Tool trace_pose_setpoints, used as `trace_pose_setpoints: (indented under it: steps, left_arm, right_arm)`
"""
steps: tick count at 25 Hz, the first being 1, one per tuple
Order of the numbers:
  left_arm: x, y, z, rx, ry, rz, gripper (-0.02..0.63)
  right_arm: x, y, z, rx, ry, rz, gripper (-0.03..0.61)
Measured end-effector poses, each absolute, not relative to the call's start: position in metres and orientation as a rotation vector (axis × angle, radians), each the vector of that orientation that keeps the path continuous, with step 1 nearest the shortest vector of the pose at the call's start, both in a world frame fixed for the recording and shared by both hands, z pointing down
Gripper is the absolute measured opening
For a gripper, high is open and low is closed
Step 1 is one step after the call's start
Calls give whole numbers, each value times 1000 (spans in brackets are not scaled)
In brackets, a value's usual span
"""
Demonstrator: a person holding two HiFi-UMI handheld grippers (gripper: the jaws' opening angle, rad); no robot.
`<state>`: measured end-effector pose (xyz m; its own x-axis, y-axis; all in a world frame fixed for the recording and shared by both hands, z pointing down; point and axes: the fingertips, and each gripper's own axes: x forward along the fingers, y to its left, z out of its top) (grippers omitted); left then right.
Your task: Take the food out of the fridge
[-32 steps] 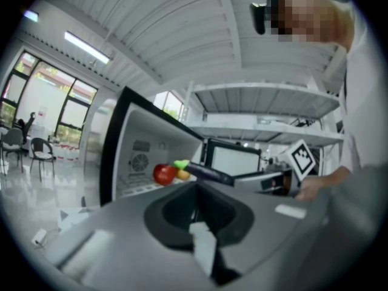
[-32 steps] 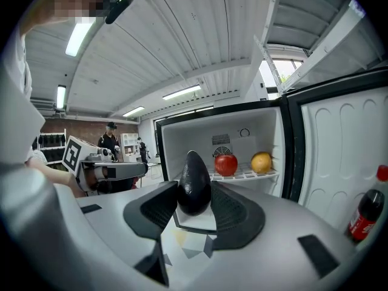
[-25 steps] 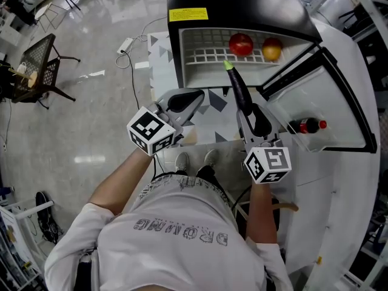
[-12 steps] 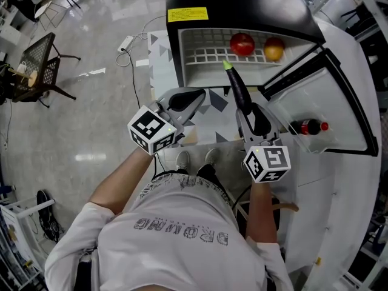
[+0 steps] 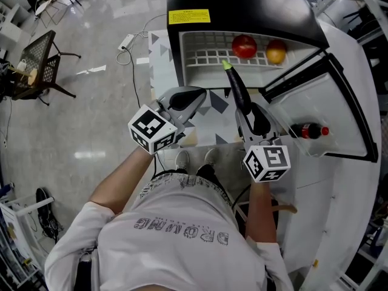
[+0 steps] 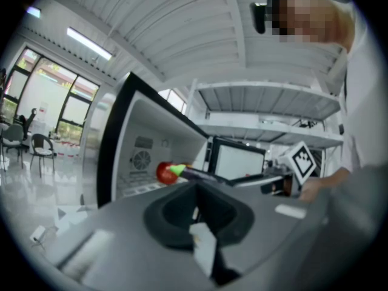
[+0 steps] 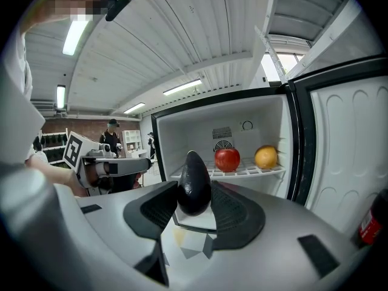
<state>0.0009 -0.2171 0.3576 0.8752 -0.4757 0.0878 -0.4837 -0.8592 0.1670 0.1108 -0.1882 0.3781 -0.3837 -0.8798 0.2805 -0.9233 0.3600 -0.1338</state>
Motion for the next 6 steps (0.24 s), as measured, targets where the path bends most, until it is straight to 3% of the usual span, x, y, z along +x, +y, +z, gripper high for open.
trace_pose_setpoints:
  steps: [6]
  left_arm:
    - [4,-221,358,2863,-737,66,6]
  right_arm:
    - [113,-193,377,1642,-2456,399,166]
